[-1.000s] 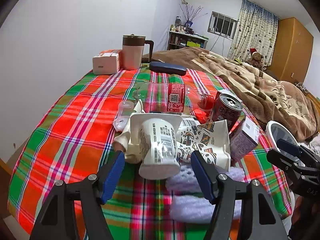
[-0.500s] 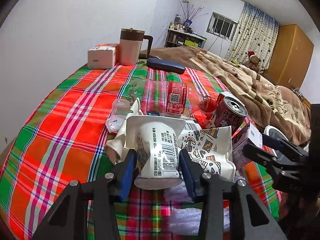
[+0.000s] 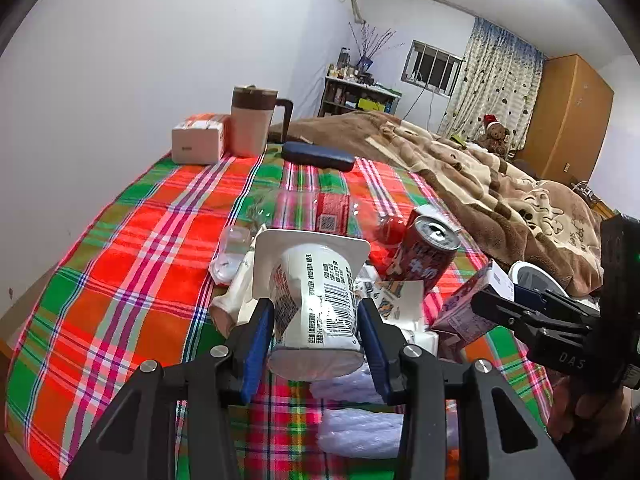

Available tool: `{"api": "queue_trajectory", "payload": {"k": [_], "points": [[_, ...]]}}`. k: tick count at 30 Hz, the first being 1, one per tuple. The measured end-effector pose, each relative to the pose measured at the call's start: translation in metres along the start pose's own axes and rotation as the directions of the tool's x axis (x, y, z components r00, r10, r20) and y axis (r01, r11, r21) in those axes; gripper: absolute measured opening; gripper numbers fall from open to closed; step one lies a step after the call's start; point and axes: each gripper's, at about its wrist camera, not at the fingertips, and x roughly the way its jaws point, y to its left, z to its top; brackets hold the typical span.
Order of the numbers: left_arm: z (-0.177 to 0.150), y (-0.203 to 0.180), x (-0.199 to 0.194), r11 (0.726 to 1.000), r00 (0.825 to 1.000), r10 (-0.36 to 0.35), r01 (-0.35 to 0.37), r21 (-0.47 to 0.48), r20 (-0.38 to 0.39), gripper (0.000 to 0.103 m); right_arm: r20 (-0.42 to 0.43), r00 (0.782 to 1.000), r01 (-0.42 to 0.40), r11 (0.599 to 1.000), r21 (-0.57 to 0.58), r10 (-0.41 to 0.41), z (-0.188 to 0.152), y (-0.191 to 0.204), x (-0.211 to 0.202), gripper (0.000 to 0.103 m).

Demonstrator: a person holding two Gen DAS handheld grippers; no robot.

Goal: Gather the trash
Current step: 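Carry both items over the white bin and open both tools to drop them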

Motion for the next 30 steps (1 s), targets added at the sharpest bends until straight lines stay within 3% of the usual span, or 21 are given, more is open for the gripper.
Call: {"api": "queue_trajectory", "payload": {"k": [9, 16, 24, 30], "points": [[0.013, -0.033, -0.011, 0.997, 0.998, -0.054, 0.052, 0.065, 0.026, 0.044, 0.058, 0.997, 0.042, 0.995, 0.087, -0.047, -0.009, -0.031, -0.035, 0.063], [0.015, -0.093, 0.007, 0.973, 0.986, -0.168, 0.169, 0.155, -0.022, 0.044, 0.096, 0.982, 0.141, 0.971, 0.193, -0.162, -0.023, -0.076, -0.067, 0.063], [0.009, -0.177, 0.038, 0.910, 0.944, -0.308, 0.329, 0.251, -0.120, 0.044, 0.096, 0.948, 0.260, 0.911, 0.319, -0.304, -0.044, -0.126, -0.098, 0.063], [-0.004, -0.237, 0.065, 0.849, 0.897, -0.388, 0.438, 0.296, -0.214, 0.044, 0.063, 0.929, 0.317, 0.871, 0.375, -0.365, -0.061, -0.151, -0.104, 0.063]]}}
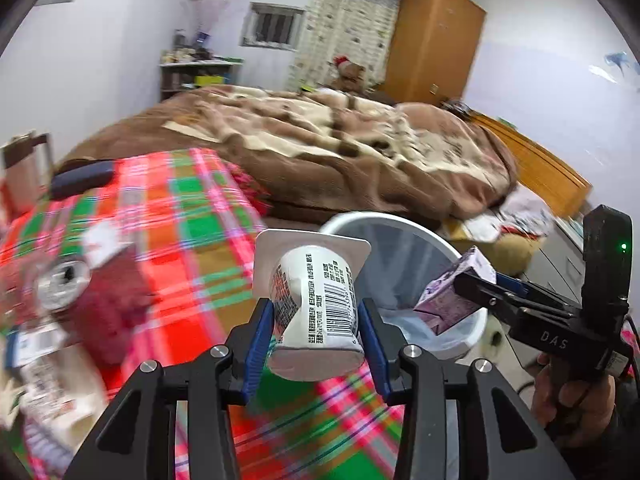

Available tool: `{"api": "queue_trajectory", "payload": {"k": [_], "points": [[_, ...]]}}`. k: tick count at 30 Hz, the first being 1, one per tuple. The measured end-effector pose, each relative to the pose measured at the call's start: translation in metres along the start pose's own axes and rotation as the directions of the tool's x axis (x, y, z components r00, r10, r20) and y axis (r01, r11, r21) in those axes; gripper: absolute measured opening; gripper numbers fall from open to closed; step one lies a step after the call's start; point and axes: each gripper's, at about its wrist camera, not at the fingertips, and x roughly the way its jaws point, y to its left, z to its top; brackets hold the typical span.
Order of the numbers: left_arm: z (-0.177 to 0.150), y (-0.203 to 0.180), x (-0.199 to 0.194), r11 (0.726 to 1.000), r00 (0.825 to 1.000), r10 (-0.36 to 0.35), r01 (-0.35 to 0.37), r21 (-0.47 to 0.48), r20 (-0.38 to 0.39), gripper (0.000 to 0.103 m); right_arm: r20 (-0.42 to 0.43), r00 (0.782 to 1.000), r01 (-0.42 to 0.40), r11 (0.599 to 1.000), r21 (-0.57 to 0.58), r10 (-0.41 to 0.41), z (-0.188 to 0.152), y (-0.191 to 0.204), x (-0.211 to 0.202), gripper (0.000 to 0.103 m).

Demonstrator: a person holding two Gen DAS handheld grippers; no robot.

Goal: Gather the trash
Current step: 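Carry both items over the white bin and open both tools to drop them, then move both tools back over the table toward the remaining trash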

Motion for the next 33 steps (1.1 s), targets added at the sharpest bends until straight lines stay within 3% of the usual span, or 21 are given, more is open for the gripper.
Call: {"api": "queue_trajectory", "payload": {"k": [9, 16, 20, 22, 33], "points": [[0.006, -0.039, 0.050, 0.993, 0.992, -0.105, 0.109, 0.050, -0.075, 0.044, -0.037, 0.998, 0.044, 0.999, 0.025, -0.043, -0.010, -0.027, 0.005, 0.063], [0.002, -0.043, 0.080, 0.989, 0.981, -0.131, 0.138, 0.046, -0.140, 0.044, -0.078, 0.995, 0.069, 0.997, 0.026, -0.067, -0.018, -0.039, 0.009, 0.063], [0.003, -0.045, 0.087, 0.988, 0.978, -0.140, 0.148, 0.041, -0.155, 0.047, -0.083, 0.994, 0.075, 0.997, 0.025, -0.073, -0.019, -0.041, 0.009, 0.063], [0.004, -0.045, 0.089, 0.988, 0.978, -0.143, 0.150, 0.039, -0.149, 0.054, -0.076, 0.994, 0.075, 0.997, 0.026, -0.073, -0.019, -0.041, 0.008, 0.064], [0.004, -0.039, 0.063, 0.992, 0.988, -0.120, 0.124, 0.030, -0.097, 0.055, -0.037, 0.997, 0.064, 0.998, 0.018, -0.064, -0.014, -0.034, 0.000, 0.068]]}}
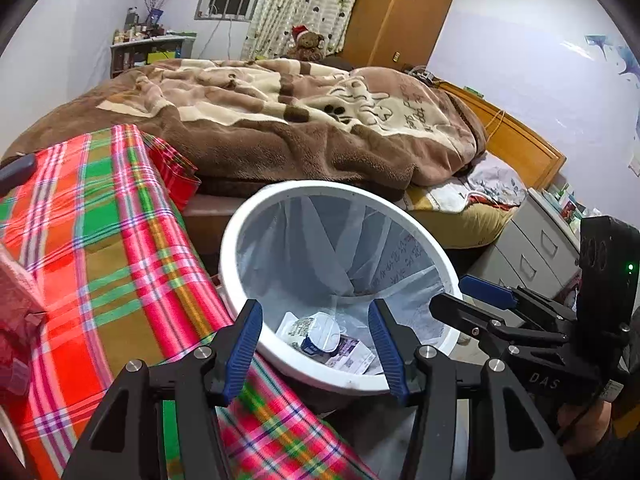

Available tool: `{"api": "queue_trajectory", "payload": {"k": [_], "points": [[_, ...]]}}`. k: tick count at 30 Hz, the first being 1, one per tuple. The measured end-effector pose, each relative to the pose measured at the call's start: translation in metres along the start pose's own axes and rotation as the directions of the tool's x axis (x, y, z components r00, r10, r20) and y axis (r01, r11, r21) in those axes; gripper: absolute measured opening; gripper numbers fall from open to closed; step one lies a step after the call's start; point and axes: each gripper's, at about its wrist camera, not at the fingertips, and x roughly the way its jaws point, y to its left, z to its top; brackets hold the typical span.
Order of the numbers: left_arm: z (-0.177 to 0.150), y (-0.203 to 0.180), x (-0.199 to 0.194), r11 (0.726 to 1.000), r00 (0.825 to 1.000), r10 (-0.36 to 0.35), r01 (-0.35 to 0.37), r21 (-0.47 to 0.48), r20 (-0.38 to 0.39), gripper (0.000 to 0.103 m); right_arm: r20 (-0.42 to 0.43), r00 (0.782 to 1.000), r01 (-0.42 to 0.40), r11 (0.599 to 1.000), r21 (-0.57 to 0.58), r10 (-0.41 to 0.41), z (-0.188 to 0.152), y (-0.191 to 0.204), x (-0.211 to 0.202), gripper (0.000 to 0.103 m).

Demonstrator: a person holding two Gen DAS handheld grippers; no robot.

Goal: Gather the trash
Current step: 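Move both tools back over the table toward the remaining trash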

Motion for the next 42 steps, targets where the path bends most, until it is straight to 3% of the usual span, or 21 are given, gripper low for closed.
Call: {"api": "queue_trajectory", "payload": {"k": [10, 18, 27, 42], "points": [[-0.019, 0.018, -0.055, 0.990, 0.985, 0.141, -0.138, -0.032, 0.095, 0.055, 0.011, 0.995, -0.100, 0.994, -0.042, 0.100, 0.001, 0.029, -0.006, 0.070], [-0.042, 0.047, -0.091, 0.970, 0.966, 0.231, -0.220, -0.102, 0.112, 0.055, -0.018, 0.986, -0.167, 0.982, -0.092, 0.166, -0.004, 0.066, -0.006, 0.070], [-0.067, 0.076, -0.136, 0.938, 0.932, 0.328, -0.303, -0.166, 0.154, 0.056, -0.061, 0.973, -0.232, 0.957, -0.172, 0.225, -0.010, 0.103, -0.008, 0.070], [-0.123, 0.124, -0.199, 0.855, 0.870, 0.477, -0.426, -0.296, 0.125, 0.055, -0.101, 0.951, -0.310, 0.920, -0.240, 0.294, -0.016, 0.148, -0.011, 0.070]]}}
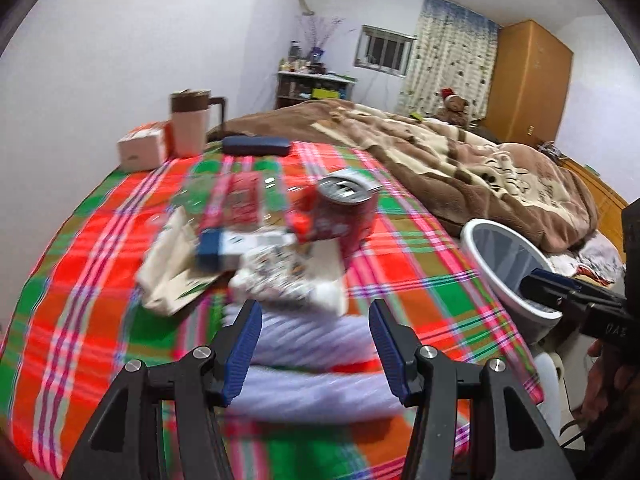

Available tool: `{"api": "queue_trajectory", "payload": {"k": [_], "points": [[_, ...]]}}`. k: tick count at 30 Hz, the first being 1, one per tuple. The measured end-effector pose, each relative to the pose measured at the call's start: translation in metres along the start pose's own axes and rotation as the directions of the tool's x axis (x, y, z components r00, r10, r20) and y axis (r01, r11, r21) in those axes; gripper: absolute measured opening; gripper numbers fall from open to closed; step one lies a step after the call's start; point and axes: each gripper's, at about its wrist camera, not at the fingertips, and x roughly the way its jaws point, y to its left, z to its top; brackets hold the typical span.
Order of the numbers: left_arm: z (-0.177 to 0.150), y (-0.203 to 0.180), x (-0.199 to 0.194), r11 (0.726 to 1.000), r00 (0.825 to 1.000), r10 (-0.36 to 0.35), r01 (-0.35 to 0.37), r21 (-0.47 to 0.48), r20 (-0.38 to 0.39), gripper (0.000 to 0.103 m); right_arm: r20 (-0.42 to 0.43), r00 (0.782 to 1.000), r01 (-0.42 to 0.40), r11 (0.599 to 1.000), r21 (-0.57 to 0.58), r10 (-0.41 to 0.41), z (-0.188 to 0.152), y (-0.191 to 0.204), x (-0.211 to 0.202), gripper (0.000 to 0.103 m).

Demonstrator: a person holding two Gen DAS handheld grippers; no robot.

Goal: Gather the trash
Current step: 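Move both tools back over the table toward the remaining trash, then grasp the white foam net with the left tool while the right tool grasps the red soda can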

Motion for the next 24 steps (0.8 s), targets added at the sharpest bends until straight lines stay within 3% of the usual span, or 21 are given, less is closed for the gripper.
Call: {"api": "queue_trajectory", "payload": {"k": [5, 16, 24], "points": [[-0.008, 0.018, -0.003, 0.999, 0.999, 0.033, -0.034, -0.042, -0.017, 0.055, -0.004, 1.000, -0.022, 0.999, -0.028, 0.022, 0.001, 0.013, 0.000, 0.070], [-0.032, 0.028, -0.008, 0.995, 0.998, 0.018, -0.024, -0.100, -0.063, 0.056, -0.011, 0.999, -0.033, 0.998, -0.051, 0.033, -0.002, 0.025, -0.003, 0.070], [-0.044, 0.027, -0.004, 0.981, 0.989, -0.069, 0.043, -0.191, -0.132, 0.056, -0.012, 0.999, -0.040, 0.998, -0.051, 0.039, -0.003, 0.028, -0.002, 0.070]]}}
